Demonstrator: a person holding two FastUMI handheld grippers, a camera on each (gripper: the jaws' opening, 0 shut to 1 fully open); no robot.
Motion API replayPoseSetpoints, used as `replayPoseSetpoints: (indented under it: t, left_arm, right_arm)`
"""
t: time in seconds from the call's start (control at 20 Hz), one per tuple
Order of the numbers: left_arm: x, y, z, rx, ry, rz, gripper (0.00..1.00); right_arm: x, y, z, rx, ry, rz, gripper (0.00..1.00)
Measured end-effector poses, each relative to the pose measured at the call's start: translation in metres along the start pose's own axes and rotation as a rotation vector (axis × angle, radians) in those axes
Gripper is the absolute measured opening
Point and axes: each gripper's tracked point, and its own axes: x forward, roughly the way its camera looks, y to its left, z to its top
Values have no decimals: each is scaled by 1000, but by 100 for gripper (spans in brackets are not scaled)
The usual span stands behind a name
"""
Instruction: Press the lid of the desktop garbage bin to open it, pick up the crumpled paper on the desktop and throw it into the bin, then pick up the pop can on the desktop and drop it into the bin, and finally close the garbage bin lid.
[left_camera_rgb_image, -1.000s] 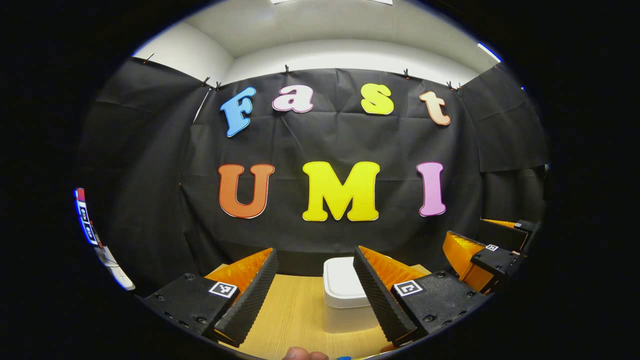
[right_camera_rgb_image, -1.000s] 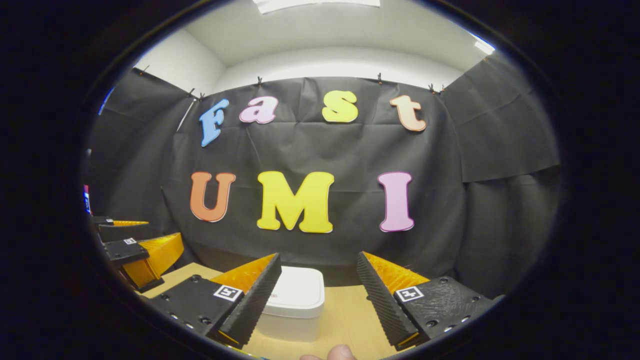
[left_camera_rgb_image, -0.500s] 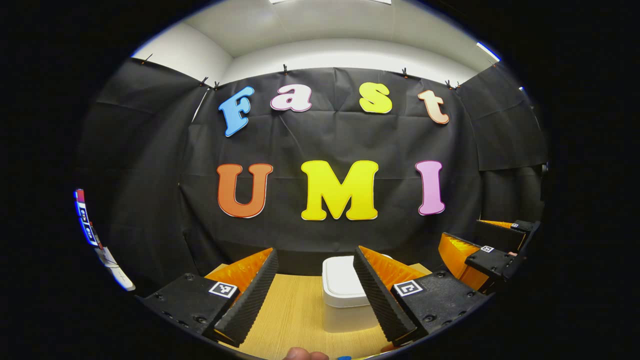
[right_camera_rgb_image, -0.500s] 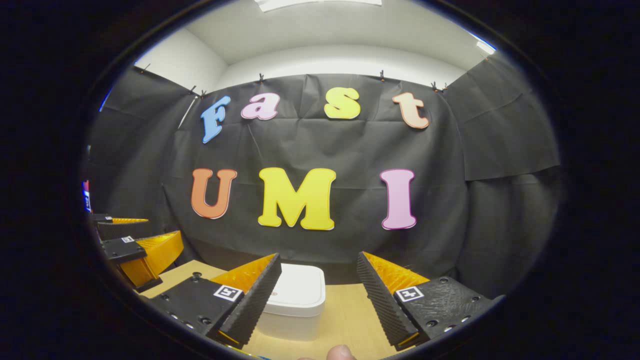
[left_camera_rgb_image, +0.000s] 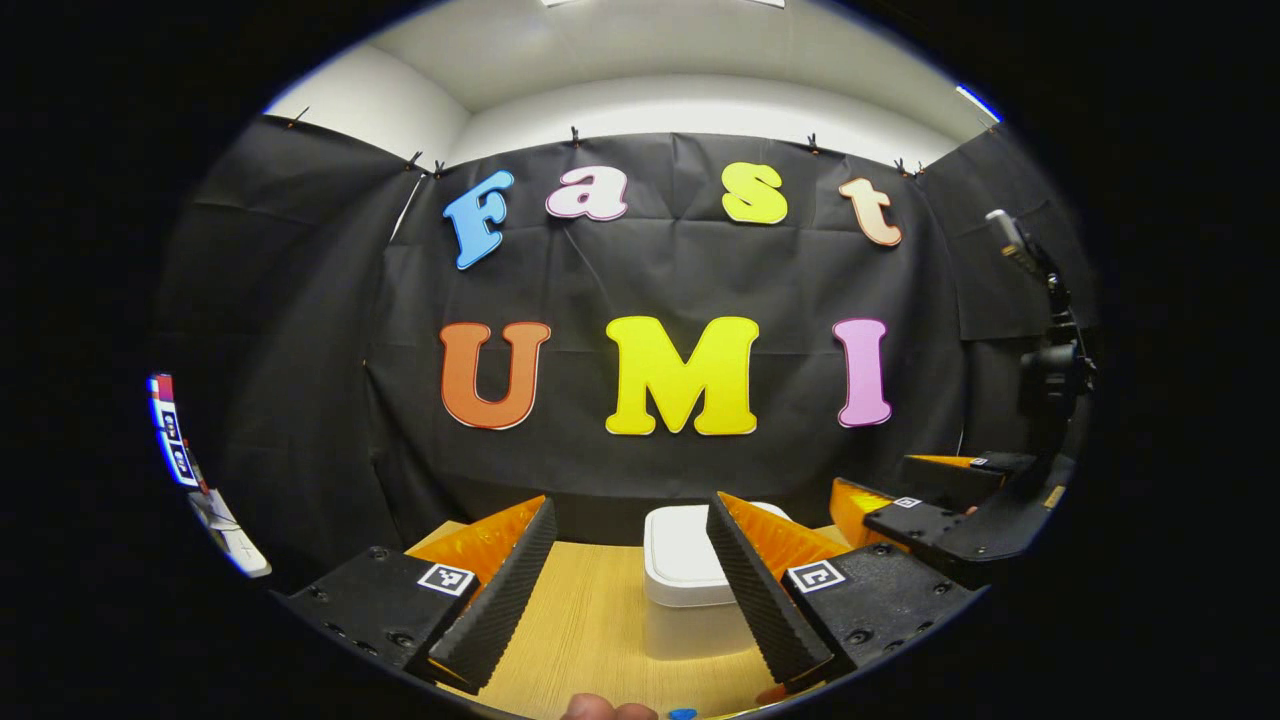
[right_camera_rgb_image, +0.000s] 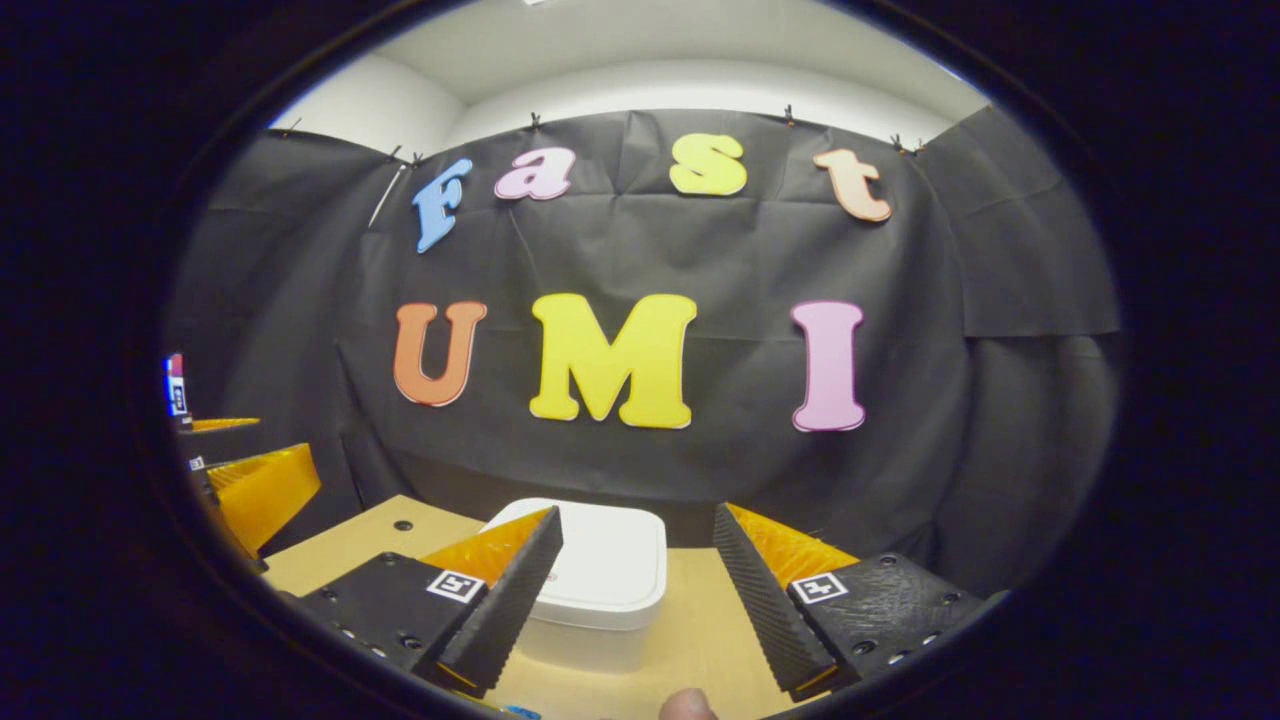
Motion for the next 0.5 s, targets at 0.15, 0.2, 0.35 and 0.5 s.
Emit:
replayPoseSetpoints:
  t: [0.15, 0.2, 0.35, 0.5]
  left_arm:
    - [-1, 4, 0, 6, -1, 18, 97]
    - [-2, 6, 0, 10, -3, 26, 97]
    - [-3, 12, 3, 13, -8, 48, 97]
    - [-3, 19, 2, 19, -8, 77, 97]
  right_arm:
    - [23, 12, -12, -34, 27, 21, 97]
    - [30, 16, -15, -35, 37, 33, 95]
    - [48, 26, -28, -30, 80, 54, 90]
    - [64, 37, -41, -32, 126, 77, 66]
